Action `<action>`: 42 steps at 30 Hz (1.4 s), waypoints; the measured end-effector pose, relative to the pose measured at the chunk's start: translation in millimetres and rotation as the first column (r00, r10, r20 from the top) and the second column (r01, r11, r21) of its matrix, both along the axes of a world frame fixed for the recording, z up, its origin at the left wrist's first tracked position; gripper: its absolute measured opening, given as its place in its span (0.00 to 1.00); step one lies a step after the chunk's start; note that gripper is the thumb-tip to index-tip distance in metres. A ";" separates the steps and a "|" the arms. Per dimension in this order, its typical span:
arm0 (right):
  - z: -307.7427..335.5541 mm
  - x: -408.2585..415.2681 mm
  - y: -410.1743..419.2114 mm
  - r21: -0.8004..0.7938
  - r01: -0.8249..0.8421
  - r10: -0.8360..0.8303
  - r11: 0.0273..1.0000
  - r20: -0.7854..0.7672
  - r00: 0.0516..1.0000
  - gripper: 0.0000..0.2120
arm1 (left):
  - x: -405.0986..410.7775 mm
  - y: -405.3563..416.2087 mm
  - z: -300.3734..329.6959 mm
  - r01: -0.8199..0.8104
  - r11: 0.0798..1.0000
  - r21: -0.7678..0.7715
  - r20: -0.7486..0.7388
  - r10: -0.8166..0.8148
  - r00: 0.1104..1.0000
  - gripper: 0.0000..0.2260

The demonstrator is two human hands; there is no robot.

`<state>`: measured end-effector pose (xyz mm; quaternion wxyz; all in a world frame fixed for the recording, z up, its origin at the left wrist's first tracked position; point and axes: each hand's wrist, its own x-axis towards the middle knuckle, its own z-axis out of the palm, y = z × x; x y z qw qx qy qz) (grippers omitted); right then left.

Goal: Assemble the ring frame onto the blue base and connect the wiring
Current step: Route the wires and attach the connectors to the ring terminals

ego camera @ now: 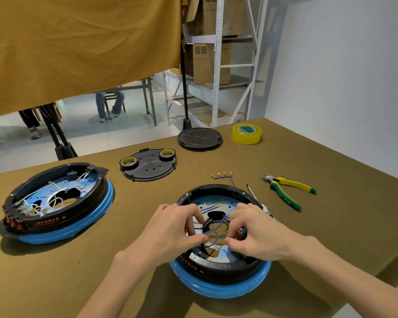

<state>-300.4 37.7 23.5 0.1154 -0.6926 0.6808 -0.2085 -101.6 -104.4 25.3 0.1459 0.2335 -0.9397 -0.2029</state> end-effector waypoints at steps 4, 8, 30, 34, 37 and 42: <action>1.3 -1.7 0.7 0.002 -0.009 0.009 1.000 0.035 0.999 0.12 | 2.1 0.1 4.3 0.033 0.999 0.038 0.018 -0.034 0.999 0.16; 8.5 -10.1 1.0 -0.118 0.097 -0.072 0.988 0.206 0.976 0.09 | 1.6 2.6 8.3 0.041 0.996 0.081 -0.022 -0.039 0.999 0.19; 10.1 -8.9 -37.1 -0.052 0.009 -0.007 0.999 0.038 0.999 0.07 | 7.8 -0.4 17.3 0.116 0.989 0.092 0.072 -0.123 0.990 0.14; 12.5 -13.3 -27.3 -0.053 0.081 -0.076 0.995 0.086 0.993 0.06 | 13.2 -6.1 20.1 0.108 0.976 0.189 0.001 -0.110 0.994 0.09; 12.5 -13.9 -17.2 -0.066 0.148 -0.149 0.987 -0.022 0.989 0.07 | 18.7 -16.8 21.2 0.026 0.980 0.196 -0.066 -0.014 0.998 0.05; 28.2 19.9 -18.7 -0.151 0.108 -0.106 0.983 0.016 0.994 0.09 | 19.4 -36.8 5.4 -0.081 0.973 0.218 -0.084 0.101 0.991 0.08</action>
